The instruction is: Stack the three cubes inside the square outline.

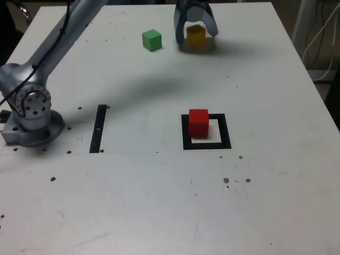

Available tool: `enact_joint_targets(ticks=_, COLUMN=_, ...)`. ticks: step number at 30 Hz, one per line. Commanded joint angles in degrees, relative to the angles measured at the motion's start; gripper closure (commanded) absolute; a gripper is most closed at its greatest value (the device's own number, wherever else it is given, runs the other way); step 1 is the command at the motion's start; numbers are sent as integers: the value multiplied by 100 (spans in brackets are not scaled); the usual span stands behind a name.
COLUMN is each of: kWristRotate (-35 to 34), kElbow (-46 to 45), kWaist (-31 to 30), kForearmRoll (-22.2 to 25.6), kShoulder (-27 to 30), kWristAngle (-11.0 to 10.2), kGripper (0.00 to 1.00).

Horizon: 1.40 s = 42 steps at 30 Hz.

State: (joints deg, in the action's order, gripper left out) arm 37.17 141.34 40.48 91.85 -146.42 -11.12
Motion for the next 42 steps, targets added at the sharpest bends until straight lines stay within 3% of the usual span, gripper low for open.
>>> enact_joint_targets(ticks=1, kWristRotate=40, kElbow=52, kWaist=-13, kForearmRoll=49, kShoulder=-51, kWristAngle=30, kGripper=9)
enact_joint_targets(ticks=8, kWristRotate=115, kElbow=126, kWaist=-13, kForearmRoll=32, kShoulder=-101, kWristAngle=99, kGripper=12)
enact_joint_targets(ticks=16, kWristRotate=134, kElbow=186, kWaist=-4, kForearmRoll=92, kShoulder=-97, kWristAngle=106, kGripper=35)
enact_joint_targets(ticks=31, kWristRotate=34, kElbow=131, kWaist=21, kForearmRoll=79, kShoulder=-121, kWristAngle=121, kGripper=63)
enact_joint_targets(ticks=42, kWristRotate=42, kElbow=106, kWaist=-2, kForearmRoll=88, kShoulder=-93, kWristAngle=133, kGripper=67)
